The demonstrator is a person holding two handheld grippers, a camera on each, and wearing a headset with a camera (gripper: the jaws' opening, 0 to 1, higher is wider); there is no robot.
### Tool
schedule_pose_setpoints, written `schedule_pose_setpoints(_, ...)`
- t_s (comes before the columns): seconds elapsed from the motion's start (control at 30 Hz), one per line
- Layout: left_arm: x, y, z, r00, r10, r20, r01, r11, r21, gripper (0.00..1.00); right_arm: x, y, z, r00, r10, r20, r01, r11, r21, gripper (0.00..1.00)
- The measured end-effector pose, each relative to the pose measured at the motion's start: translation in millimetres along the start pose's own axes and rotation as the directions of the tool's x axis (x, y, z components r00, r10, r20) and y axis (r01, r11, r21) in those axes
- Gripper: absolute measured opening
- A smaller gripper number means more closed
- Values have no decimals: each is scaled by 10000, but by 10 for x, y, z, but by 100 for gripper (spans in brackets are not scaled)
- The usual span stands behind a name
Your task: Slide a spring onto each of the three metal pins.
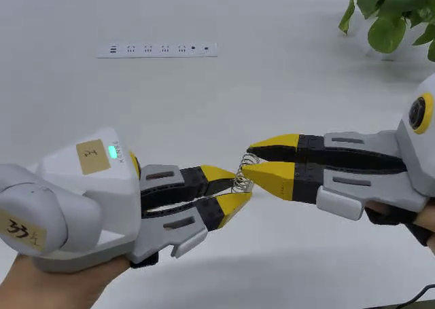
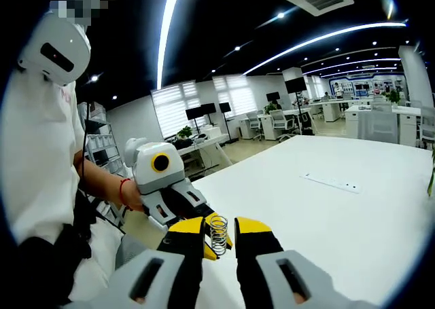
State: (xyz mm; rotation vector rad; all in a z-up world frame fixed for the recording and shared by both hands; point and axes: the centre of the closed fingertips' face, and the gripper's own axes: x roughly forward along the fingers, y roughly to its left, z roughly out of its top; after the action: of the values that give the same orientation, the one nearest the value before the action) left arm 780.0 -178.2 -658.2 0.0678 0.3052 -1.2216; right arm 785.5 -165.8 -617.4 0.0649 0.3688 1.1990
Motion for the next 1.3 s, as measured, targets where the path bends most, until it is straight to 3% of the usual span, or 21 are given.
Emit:
schedule_pose_setpoints(0.07, 6, -6, -16, 9999, -37, -97, 38, 9999, 100, 10, -9, 11, -21, 9992, 163, -358, -174, 9994, -291, 22)
schedule_pose_setpoints(0.13, 14, -19, -29, 9998, -101, -160, 104, 9998, 164, 10, -18, 21, -78, 9928, 420, -1122, -473, 9979, -448, 26)
schedule_pose_setpoints(0.23, 29, -35, -46, 9995, -192, -241, 198, 9995, 243, 10, -14, 10, -151, 9717, 595, -2285, -883, 9891, -1176, 34)
schedule_pose_setpoints(0.3, 40, -43, -66, 9992, -234, -329, 244, 9992, 310, 10, -14, 47, -207, 9402, 873, -3292, -1544, 9708, -1834, 35)
schedule_pose_setpoints(0.33, 45, -49, -77, 9989, -271, -373, 284, 9990, 334, 10, -12, 64, -232, 9176, 1023, -3840, -1946, 9582, -2099, 34)
schedule_pose_setpoints(0.4, 51, -55, -92, 9986, -307, -432, 324, 9987, 388, 10, 4, 85, -253, 8873, 1236, -4443, -2470, 9410, -2315, 32)
schedule_pose_setpoints(0.43, 55, -61, -99, 9984, -342, -456, 361, 9985, 418, 10, 17, 87, -267, 8661, 1344, -4814, -2804, 9280, -2454, 31)
schedule_pose_setpoints(0.57, 62, -65, -114, 9980, -400, -494, 424, 9979, 488, 10, 69, 79, -319, 7968, 1526, -5846, -3733, 8852, -2777, 29)
schedule_pose_setpoints(0.63, 60, -60, -121, 9979, -391, -525, 420, 9976, 556, 10, 80, 90, -373, 7487, 1640, -6424, -4318, 8558, -2849, 26)
schedule_pose_setpoints(0.67, 59, -56, -131, 9977, -384, -556, 417, 9975, 579, 10, 83, 75, -408, 7196, 1549, -6769, -4591, 8375, -2963, 25)
schedule_pose_setpoints(0.73, 58, -51, -145, 9976, -378, -585, 412, 9974, 591, 10, 82, 63, -448, 6853, 1534, -7119, -4957, 8144, -3016, 22)
schedule_pose_setpoints(0.77, 57, -50, -155, 9975, -383, -601, 418, 9975, 576, 10, 81, 65, -475, 6621, 1551, -7332, -5185, 8012, -2987, 22)
schedule_pose_setpoints(0.83, 59, -51, -174, 9971, -393, -656, 434, 9972, 613, 10, 86, 33, -511, 6344, 1411, -7600, -5439, 7801, -3092, 20)
schedule_pose_setpoints(1.1, 73, -48, -208, 9964, -462, -710, 506, 9968, 614, 10, 91, 32, -531, 5925, 1449, -7924, -5834, 7555, -2981, 16)
schedule_pose_setpoints(1.3, 76, -52, -200, 9965, -497, -666, 540, 9964, 654, 10, 96, 35, -539, 5812, 1441, -8009, -5947, 7470, -2972, 13)
